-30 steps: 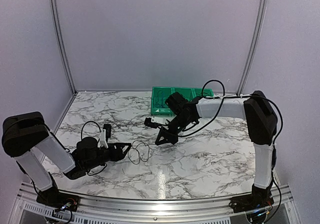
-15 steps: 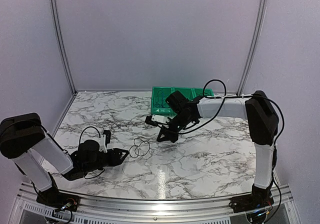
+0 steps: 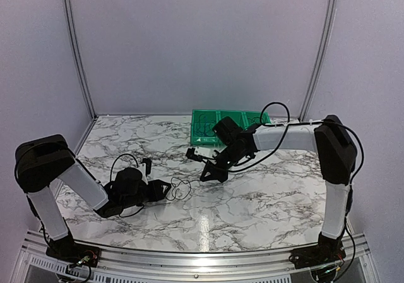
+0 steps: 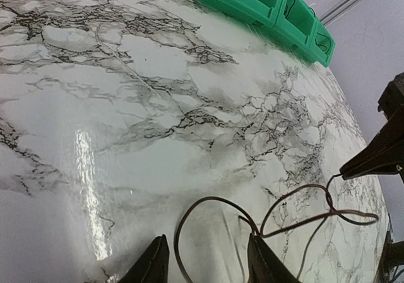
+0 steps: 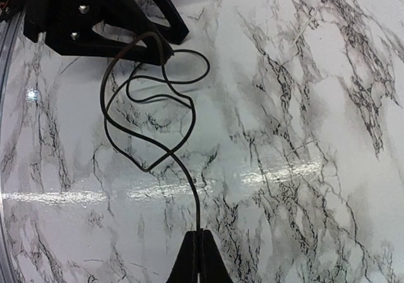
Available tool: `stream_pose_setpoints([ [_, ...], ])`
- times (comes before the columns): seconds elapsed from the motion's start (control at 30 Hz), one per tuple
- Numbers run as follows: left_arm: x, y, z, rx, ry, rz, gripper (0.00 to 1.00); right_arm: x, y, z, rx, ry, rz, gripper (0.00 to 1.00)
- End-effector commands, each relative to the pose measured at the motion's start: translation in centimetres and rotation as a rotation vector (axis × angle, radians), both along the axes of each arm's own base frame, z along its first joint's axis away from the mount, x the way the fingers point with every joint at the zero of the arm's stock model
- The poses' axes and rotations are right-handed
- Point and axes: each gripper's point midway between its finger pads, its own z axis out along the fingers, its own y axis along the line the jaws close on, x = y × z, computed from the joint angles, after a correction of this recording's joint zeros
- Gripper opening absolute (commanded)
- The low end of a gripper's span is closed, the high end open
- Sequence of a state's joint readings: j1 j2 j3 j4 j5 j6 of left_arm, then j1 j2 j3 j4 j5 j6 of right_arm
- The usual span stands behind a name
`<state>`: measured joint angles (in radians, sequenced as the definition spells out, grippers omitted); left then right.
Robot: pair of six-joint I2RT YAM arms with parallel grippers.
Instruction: Untangle the cables
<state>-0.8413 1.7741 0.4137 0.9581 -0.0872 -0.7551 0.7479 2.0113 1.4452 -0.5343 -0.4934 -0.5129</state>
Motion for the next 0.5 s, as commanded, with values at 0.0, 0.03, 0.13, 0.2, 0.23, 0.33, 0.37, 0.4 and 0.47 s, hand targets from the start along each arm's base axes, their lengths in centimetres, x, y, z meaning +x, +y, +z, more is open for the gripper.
stream_pose_setpoints([
  [0.0, 0.4, 0.7, -2.7, 0.084, 0.058, 0.004, 0.45, -0.1, 1.0, 5.6, 0.138, -0.081, 0.038, 0.00],
  [0.03, 0.5, 0.3, -2.8, 0.079, 0.062, -0.008, 0.44, -0.1, 1.0, 5.8, 0.141, -0.083, 0.037, 0.00],
  [0.13, 0.7, -0.9, -3.3, 0.076, 0.070, -0.053, 0.41, -0.1, 1.0, 6.0, 0.144, -0.084, 0.039, 0.00],
  [0.2, 0.8, -1.5, -3.7, 0.079, 0.074, -0.070, 0.41, -0.2, 1.0, 6.1, 0.145, -0.086, 0.041, 0.00],
  [0.23, 1.0, -1.6, -3.7, 0.081, 0.071, -0.074, 0.41, -0.2, 1.1, 6.2, 0.148, -0.086, 0.041, 0.00],
  [0.33, 0.8, -2.7, -3.4, 0.054, 0.060, -0.123, 0.42, -0.1, 1.1, 6.8, 0.158, -0.098, 0.040, 0.00],
  [0.37, 0.8, -3.0, -3.3, 0.044, 0.058, -0.137, 0.43, 0.0, 1.1, 6.9, 0.158, -0.101, 0.038, 0.00],
  [0.4, 0.8, -3.3, -3.0, 0.032, 0.054, -0.147, 0.43, 0.0, 1.1, 6.9, 0.158, -0.104, 0.038, 0.00],
  [0.47, 0.6, -3.7, -2.7, 0.014, 0.048, -0.168, 0.44, 0.1, 1.1, 7.0, 0.157, -0.108, 0.037, 0.00],
])
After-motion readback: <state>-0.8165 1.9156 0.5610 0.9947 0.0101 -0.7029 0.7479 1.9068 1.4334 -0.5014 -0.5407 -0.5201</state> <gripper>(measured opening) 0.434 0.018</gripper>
